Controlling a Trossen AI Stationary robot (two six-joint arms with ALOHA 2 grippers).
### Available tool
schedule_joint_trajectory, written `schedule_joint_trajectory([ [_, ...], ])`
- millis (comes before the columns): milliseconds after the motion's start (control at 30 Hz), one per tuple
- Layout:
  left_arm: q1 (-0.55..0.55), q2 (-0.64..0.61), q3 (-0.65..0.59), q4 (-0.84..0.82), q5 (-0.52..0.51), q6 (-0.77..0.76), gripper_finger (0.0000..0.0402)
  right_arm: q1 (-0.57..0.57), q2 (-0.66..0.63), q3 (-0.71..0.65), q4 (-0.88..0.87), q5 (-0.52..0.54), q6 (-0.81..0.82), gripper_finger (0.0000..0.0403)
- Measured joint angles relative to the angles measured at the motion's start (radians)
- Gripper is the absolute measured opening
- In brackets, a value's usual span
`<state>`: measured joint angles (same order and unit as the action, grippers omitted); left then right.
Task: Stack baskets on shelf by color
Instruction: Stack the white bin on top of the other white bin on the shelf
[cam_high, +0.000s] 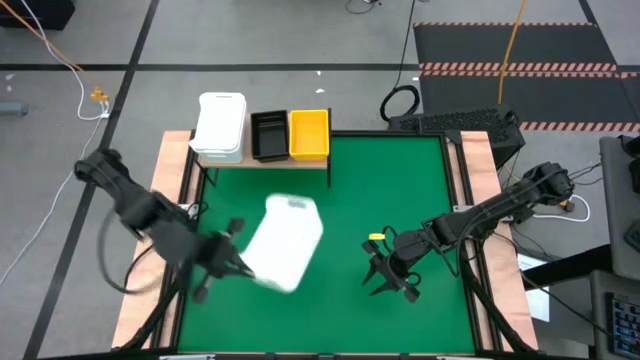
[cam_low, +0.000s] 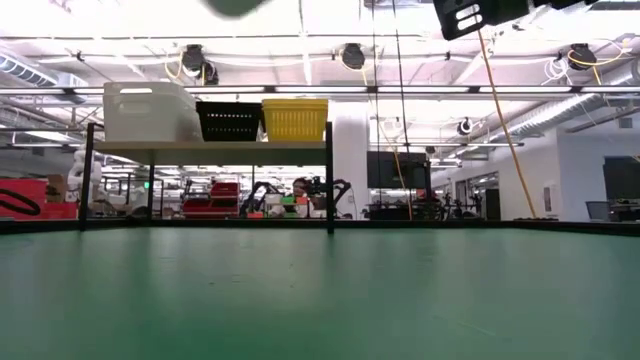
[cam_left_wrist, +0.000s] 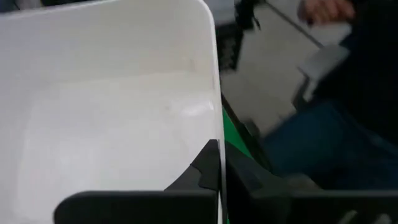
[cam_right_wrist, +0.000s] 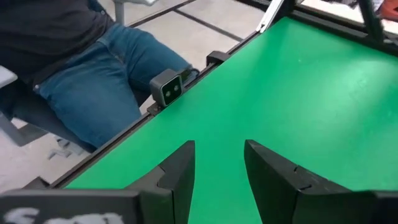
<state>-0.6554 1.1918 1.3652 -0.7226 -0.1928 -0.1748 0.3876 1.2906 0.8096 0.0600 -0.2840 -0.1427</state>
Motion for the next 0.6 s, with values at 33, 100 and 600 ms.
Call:
schedule_joint_trajectory([
  [33, -0.001, -0.013, 0.026, -0.007, -0.024, 0.035, 0.0002, -0.003, 0.000, 0.000, 0.004, 0.000, 0.003, 0.0132],
  [100, -0.006, -0.030, 0.084, -0.037, -0.076, 0.115, 0.0002, -0.005, -0.001, 0.000, 0.004, 0.000, 0.011, 0.0132],
  [600, 0.231, -0.070, 0.308, -0.856, -0.580, 0.341, 0.0002, -0.007, -0.001, 0.000, 0.003, 0.000, -0.010, 0.0132],
])
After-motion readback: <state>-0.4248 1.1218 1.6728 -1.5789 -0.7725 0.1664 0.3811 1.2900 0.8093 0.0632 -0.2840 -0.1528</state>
